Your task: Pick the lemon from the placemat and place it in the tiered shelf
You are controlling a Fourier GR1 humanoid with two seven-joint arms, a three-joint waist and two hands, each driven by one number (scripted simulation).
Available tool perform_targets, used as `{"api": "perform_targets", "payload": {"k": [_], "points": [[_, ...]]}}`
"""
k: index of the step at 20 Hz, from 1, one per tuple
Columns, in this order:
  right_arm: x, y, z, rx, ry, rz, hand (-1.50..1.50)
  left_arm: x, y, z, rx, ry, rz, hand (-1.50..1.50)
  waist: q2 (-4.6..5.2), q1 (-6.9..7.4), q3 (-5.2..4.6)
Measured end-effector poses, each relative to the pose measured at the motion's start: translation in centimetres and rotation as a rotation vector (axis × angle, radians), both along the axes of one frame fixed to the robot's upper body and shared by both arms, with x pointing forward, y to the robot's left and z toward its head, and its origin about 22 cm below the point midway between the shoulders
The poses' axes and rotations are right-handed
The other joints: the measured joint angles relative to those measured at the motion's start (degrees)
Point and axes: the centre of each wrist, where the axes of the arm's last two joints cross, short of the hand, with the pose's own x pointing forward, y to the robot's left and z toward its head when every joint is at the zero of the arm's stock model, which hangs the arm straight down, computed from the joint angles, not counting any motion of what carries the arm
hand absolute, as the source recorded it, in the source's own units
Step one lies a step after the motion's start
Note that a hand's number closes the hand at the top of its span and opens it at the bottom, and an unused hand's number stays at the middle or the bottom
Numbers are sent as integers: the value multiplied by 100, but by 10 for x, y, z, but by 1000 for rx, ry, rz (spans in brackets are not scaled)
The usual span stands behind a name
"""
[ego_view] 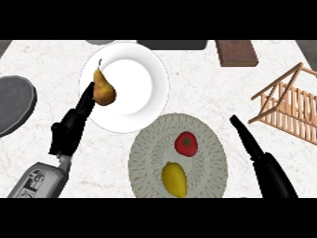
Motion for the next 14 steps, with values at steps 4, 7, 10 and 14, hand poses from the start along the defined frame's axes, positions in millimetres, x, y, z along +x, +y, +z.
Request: {"api": "perform_targets", "payload": {"k": [4, 7, 10, 14], "points": [[-1, 11, 19, -188, 104, 69, -150, 3, -1, 1, 5, -1, -2, 0, 5, 30, -3], [-7, 29, 34, -302, 163, 83, -150, 5, -1, 3, 5, 1, 0, 0, 0, 40, -1], [-10, 53, 47, -348, 177, 99, -150, 4, 2, 3, 1, 1, 0, 0, 2, 45, 4], [-19, 71, 59, -347, 154, 128, -150, 0, 4, 6, 0, 2, -5, 0, 0, 35, 9]]}}
